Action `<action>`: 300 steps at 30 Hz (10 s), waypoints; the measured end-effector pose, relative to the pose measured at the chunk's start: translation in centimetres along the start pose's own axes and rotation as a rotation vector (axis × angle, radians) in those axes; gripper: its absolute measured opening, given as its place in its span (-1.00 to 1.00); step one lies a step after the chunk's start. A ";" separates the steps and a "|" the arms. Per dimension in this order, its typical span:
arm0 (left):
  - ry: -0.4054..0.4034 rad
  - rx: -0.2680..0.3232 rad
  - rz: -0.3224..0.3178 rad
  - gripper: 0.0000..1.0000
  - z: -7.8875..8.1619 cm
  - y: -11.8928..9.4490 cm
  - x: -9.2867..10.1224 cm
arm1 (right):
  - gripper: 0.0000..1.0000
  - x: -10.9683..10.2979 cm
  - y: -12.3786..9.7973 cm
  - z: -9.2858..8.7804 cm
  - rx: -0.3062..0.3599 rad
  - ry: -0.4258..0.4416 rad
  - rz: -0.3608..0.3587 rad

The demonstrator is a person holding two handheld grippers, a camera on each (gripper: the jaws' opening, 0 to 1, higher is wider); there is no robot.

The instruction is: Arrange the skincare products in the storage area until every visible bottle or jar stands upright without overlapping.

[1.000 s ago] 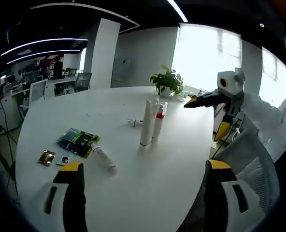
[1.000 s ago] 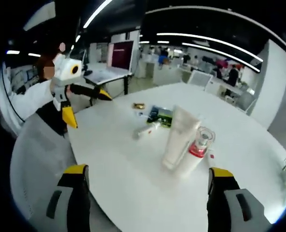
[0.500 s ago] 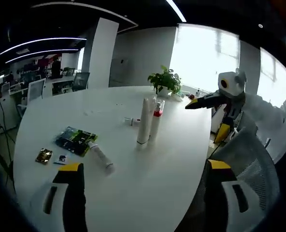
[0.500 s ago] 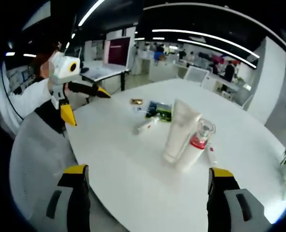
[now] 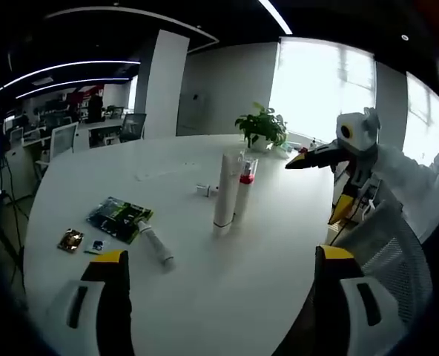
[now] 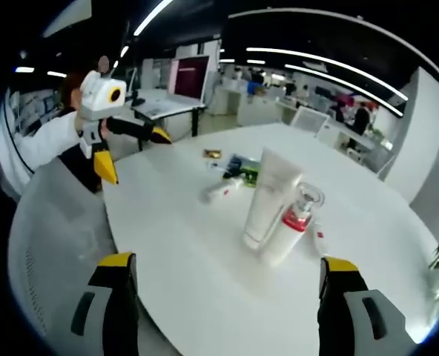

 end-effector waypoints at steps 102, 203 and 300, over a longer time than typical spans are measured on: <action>-0.112 0.051 0.117 0.98 -1.3 1.9 -0.4 | -0.50 17.5 15.3 -8.8 -0.163 0.151 -0.124; -0.415 0.182 -0.196 0.20 2.8 8.4 9.4 | -0.73 2.1 -2.6 -3.5 0.409 0.752 -0.136; 0.159 0.079 -0.304 -0.69 -2.6 14.9 11.7 | -0.74 1.7 1.4 -1.8 0.205 0.431 -0.042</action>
Point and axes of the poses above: the point that each gripper's makers call its tool centre point, and the gripper's own axes: y roughly forward along the fingers, x roughly to its right, z roughly out of its top, the point moved 6 cm from there along -y, roughly backward along the fingers, and after that the axes turned 13 degrees about x, right-handed, at the moved point
